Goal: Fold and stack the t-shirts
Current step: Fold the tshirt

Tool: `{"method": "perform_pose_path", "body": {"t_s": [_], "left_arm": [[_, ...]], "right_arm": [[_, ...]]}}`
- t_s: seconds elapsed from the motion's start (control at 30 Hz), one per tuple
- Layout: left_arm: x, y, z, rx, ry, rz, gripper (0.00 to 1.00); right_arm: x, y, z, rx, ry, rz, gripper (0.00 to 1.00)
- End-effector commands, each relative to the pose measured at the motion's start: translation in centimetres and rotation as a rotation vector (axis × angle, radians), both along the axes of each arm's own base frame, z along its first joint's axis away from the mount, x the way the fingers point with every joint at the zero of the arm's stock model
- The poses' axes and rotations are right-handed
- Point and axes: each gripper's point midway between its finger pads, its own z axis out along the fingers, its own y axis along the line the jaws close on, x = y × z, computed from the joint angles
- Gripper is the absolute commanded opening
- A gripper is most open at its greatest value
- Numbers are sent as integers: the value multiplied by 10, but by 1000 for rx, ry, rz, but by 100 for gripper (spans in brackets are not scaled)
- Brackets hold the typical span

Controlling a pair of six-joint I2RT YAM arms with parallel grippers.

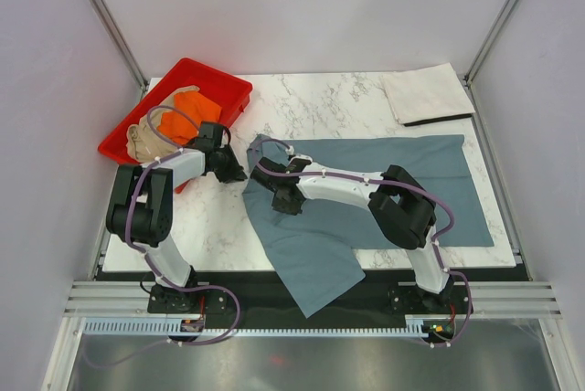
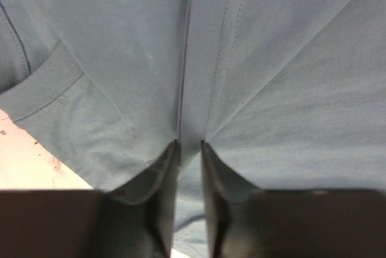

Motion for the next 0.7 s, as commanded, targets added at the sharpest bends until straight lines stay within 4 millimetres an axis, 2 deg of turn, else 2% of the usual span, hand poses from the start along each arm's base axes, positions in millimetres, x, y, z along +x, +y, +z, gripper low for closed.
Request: {"method": "perform_pose_path", "body": {"t_s": [0.0, 0.03, 0.07, 0.17, 0.3, 0.43, 0.67], "left_arm": [[9, 8, 9, 52, -24, -15, 21], [9, 7, 19, 46, -43, -16, 21], [11, 7, 25, 42, -60, -18, 21], [17, 0, 47, 4, -113, -34, 21], [25, -15, 56, -76, -114, -51, 19], [33, -19, 47, -81, -93, -57, 16], [48, -22, 22, -57, -55, -48, 12]], "right_arm": [[0, 3, -1, 14, -8, -6, 26], [0, 3, 0, 15, -13, -4, 22], [1, 2, 3, 17, -20, -4, 12], [2, 1, 5, 21, -32, -4, 0], [1, -1, 6, 24, -38, -4, 0], [3, -5, 9, 14, -53, -2, 0], [11, -13, 33, 14, -129, -4, 0]]}}
